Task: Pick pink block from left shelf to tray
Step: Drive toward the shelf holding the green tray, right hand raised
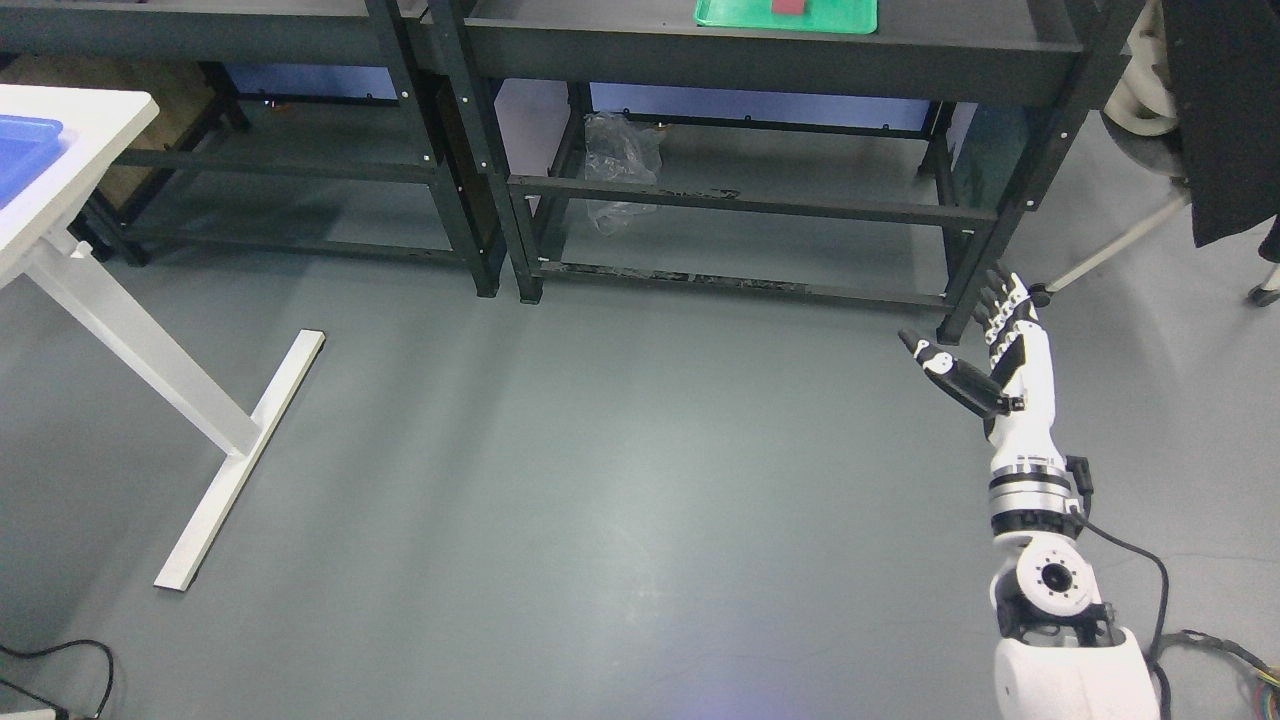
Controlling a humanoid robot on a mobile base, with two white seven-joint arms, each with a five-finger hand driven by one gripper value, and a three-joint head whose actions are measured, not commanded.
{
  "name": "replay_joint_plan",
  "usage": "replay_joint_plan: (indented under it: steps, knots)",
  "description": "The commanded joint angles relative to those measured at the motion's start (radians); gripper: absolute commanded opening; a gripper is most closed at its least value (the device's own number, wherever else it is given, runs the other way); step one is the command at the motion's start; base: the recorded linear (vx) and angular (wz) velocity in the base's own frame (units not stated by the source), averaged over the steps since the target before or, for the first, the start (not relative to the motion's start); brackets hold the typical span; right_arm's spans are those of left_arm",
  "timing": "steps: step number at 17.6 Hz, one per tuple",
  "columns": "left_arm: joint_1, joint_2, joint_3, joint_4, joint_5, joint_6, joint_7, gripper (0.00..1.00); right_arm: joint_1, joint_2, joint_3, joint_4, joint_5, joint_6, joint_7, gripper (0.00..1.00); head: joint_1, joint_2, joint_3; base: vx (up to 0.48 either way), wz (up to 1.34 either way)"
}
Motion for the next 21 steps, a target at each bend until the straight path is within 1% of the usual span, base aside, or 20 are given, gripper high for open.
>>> replay_joint_plan:
  steps: [1, 12, 15, 19, 21]
  knots:
    - [0.02, 0.017, 0.0, -0.017, 0.0, 0.001, 0.0, 1.0, 0.002, -0.018, 0.009, -0.006, -0.034, -0.004, 0.001, 0.99, 0.0, 0.0, 0.0, 0.0, 0.0]
    - [0.02, 0.017, 0.0, -0.017, 0.0, 0.001, 0.0, 1.0, 0.003, -0.018, 0.011, -0.016, -0.037, -0.017, -0.001, 0.99, 0.0, 0.0, 0.0, 0.0, 0.0]
    - [0.02, 0.017, 0.0, -0.017, 0.0, 0.001, 0.0, 1.0, 0.003, -0.018, -0.018, -0.015, 0.027, -0.058, -0.001, 0.99, 0.0, 0.0, 0.0, 0.004, 0.0]
    - [0.02, 0.017, 0.0, -0.017, 0.0, 0.001, 0.0, 1.0, 0.0, -0.018, -0.014, -0.012, 0.06, -0.035, -0.001, 0.99, 0.0, 0.0, 0.0, 0.032, 0.0]
    - [0.018, 0.017, 0.0, -0.017, 0.0, 0.001, 0.0, 1.0, 0.003, -0.018, -0.023, -0.016, 0.13, -0.038, -0.001, 0.99, 0.0, 0.0, 0.0, 0.076, 0.0]
